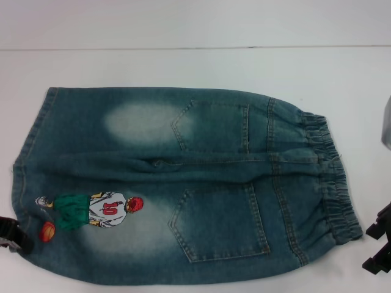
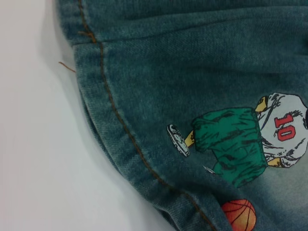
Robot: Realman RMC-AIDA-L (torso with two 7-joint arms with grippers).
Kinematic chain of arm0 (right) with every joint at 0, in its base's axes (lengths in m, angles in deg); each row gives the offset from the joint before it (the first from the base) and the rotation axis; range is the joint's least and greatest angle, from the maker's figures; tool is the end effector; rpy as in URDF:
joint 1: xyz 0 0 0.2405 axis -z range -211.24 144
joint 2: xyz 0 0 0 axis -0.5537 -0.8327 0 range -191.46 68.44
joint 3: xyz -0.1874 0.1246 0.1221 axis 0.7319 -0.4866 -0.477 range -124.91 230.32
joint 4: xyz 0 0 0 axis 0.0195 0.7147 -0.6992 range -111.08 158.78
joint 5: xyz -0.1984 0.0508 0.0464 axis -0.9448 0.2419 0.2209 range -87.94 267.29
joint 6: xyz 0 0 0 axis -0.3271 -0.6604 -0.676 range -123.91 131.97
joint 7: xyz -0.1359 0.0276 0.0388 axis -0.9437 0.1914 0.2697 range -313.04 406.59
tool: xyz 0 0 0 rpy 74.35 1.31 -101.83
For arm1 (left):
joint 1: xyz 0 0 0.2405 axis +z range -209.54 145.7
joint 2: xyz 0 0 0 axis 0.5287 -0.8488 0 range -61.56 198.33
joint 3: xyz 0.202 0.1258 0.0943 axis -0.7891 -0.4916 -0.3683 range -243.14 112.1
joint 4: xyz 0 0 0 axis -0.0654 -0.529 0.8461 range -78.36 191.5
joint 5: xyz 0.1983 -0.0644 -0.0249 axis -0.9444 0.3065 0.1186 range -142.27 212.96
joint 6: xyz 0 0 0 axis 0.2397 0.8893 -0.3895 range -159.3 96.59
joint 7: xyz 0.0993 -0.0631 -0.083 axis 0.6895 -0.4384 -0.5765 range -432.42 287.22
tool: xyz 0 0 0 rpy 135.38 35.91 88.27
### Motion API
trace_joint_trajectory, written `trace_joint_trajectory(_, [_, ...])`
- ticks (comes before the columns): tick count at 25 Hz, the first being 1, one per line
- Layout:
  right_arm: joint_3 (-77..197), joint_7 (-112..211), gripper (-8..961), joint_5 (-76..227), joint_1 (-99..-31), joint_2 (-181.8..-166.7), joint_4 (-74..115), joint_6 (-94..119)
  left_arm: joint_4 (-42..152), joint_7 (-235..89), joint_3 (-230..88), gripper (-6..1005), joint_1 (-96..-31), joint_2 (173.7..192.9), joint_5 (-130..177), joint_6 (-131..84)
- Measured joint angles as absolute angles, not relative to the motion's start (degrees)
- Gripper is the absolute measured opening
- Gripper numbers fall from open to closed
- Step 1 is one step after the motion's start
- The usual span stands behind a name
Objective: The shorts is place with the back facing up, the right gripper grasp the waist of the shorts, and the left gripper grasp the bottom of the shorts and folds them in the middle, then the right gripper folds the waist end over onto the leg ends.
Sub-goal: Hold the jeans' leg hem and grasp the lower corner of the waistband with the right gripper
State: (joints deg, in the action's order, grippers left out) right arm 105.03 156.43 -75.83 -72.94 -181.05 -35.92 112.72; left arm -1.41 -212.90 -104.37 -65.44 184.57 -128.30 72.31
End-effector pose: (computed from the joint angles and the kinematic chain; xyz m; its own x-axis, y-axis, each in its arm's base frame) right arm 0.2610 0.3175 0.0338 0.7070 -0.5118 0.4881 -0.5376 -0.8373 -0.0995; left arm -0.3158 0.3047 0.0686 0.1840 0.9777 -0.1017 0.9152 -0.2081 -0.3452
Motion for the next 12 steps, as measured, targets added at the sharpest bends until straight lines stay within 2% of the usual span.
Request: trace_joint_trajectory(12, [106.29, 152.84, 834, -70.37, -72.16, -181.04, -34.96, 109.45, -1.24, -212.87, -104.57, 90, -65.69, 184.40, -128.30, 72.06])
